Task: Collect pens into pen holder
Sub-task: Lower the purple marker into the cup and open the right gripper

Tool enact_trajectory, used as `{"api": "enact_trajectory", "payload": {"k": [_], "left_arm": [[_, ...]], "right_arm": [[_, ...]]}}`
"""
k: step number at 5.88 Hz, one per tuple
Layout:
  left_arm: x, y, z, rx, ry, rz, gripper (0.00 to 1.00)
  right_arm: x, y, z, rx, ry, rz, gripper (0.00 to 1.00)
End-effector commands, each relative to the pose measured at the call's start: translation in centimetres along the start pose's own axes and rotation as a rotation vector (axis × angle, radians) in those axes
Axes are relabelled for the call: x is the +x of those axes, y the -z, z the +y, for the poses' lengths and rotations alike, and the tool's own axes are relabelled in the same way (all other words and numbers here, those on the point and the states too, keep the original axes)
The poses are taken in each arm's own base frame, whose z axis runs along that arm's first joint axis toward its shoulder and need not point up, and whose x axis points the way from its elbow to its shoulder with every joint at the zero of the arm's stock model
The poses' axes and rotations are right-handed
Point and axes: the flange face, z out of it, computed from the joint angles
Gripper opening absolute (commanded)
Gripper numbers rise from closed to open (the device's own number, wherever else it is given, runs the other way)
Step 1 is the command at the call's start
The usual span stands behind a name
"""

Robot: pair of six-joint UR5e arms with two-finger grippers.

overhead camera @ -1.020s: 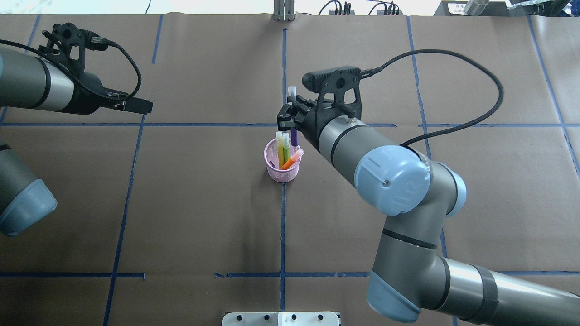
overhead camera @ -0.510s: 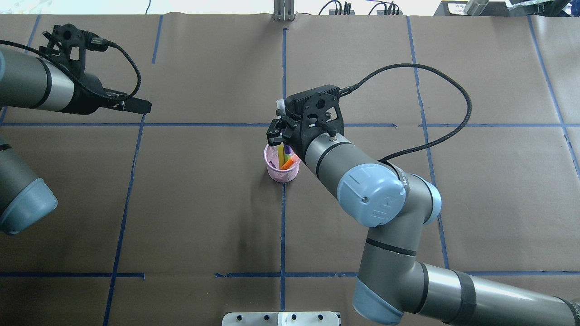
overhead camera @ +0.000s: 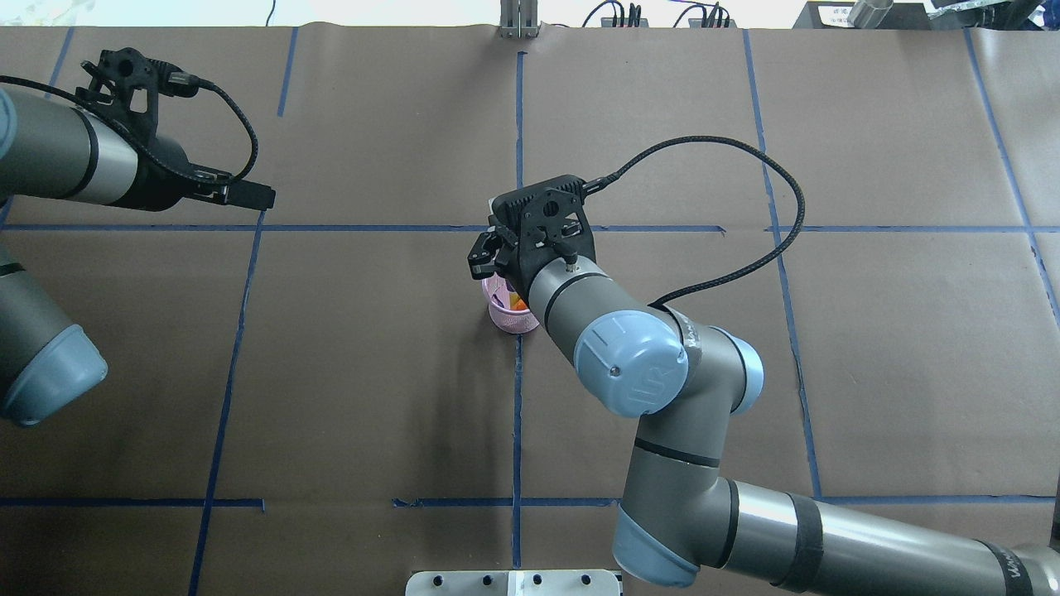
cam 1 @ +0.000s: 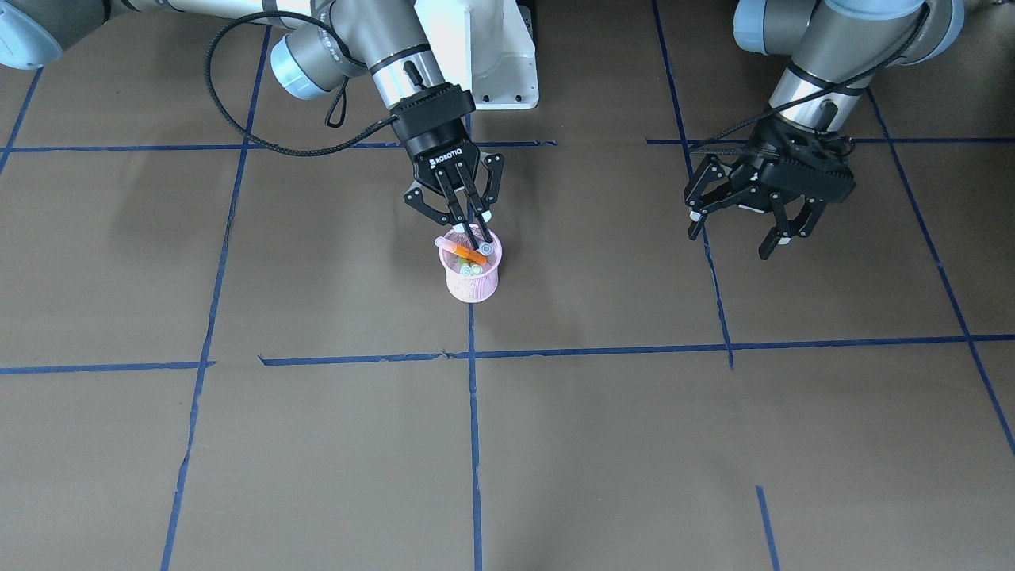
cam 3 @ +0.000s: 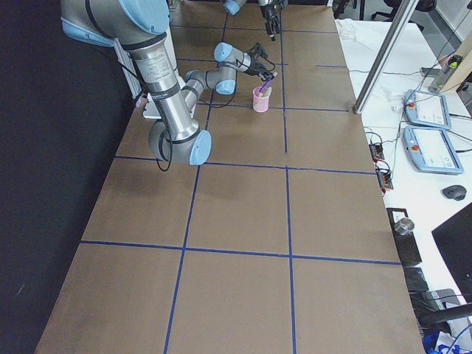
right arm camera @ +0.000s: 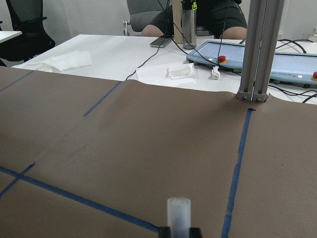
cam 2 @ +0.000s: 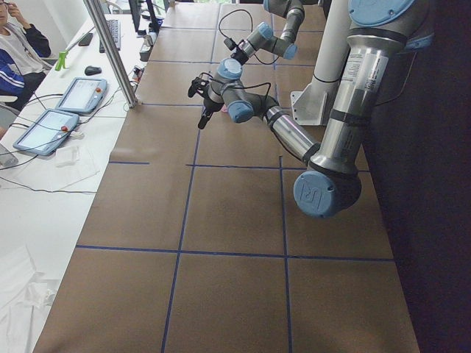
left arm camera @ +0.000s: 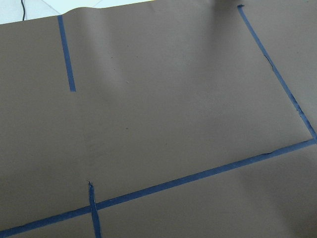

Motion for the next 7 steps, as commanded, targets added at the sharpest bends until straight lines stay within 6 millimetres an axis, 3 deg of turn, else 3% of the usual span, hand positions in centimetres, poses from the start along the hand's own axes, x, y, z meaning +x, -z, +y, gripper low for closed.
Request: {"api": "enact_trajectory", "payload": {"k": [1, 2, 3, 5, 6, 7], "left_arm": [[-0.3, -0.5, 0.0, -0.005, 0.003, -0.006, 0.99], [-0.2, -0.5, 0.1, -0.005, 0.002, -0.004, 0.99], [-0.3, -0.4, 0.0, -0.003, 0.002, -0.004, 0.99], [-0.7, -0.1, -0.2, -0.014, 0.011, 0.006, 0.99], [-2.5, 1.6, -1.4, -0.053, 0.045, 0.054, 1.0], [-4.7, 3.0, -1.8, -0.081, 0.08, 0.081, 1.0]], "right_arm": [[-0.7, -0.5, 1.5, 0.006, 0.007, -0.013, 0.28], [-0.4, -0.4, 1.9, 0.004, 0.009, -0.011, 0.99], [-0.7, -0.1, 1.6, 0.006, 0.013, -0.018, 1.0], [-1.3, 2.8, -1.8, -0.002, 0.042, -0.121, 1.0], [-0.7, 4.4, -4.2, -0.034, 0.012, -0.148, 1.0], [0.7, 6.2, -6.8, -0.135, -0.015, -0.059, 1.0]]}}
